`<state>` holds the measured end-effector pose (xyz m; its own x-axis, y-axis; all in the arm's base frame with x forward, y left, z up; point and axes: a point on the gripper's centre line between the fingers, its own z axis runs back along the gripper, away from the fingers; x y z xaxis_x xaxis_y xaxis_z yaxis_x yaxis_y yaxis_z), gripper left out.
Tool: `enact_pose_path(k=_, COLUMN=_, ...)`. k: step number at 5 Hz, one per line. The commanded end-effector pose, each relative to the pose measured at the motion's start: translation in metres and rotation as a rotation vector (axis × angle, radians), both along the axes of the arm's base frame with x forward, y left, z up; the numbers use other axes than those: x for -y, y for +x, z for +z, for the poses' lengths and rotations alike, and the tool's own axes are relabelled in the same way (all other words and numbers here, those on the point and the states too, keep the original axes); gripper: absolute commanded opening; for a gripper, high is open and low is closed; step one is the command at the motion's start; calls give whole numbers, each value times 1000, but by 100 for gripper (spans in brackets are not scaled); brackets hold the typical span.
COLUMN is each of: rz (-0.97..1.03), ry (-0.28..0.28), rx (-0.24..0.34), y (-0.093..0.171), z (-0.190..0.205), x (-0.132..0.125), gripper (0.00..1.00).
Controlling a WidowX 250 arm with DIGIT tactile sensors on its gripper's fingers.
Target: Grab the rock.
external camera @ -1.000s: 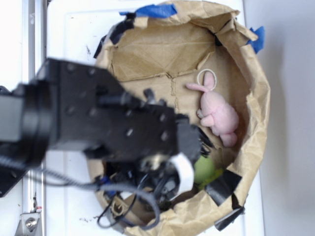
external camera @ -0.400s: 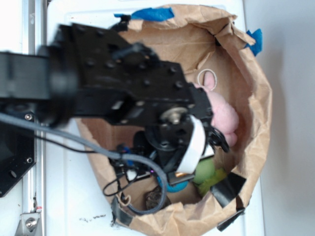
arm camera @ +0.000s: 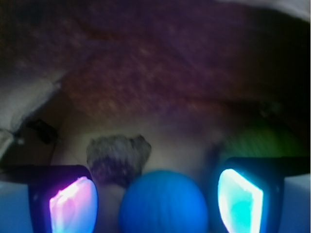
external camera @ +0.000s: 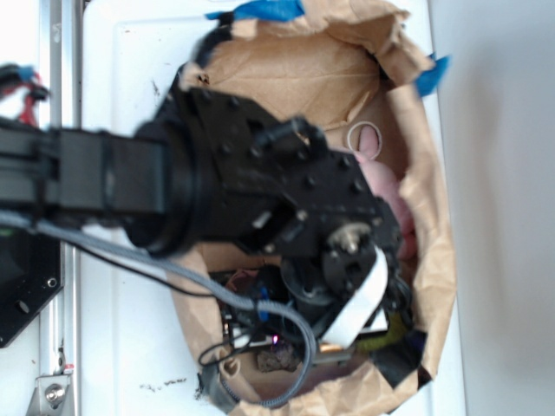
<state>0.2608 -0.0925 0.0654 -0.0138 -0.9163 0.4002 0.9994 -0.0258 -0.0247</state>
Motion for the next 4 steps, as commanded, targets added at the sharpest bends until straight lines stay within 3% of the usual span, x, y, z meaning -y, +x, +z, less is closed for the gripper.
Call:
enact_pose_path(k=1, rz=-197, ry=26, rx=61, y=-19, z=13, x=31, gripper=100)
enact_pose_path(k=3, rz=-303, ry=32, rx=36, y=-30, z=-3, x=28, gripper=100)
enact_pose_path(k=4, rz=-396, ry=64, rx=16, y=-34, z=-20, x=28, gripper=100)
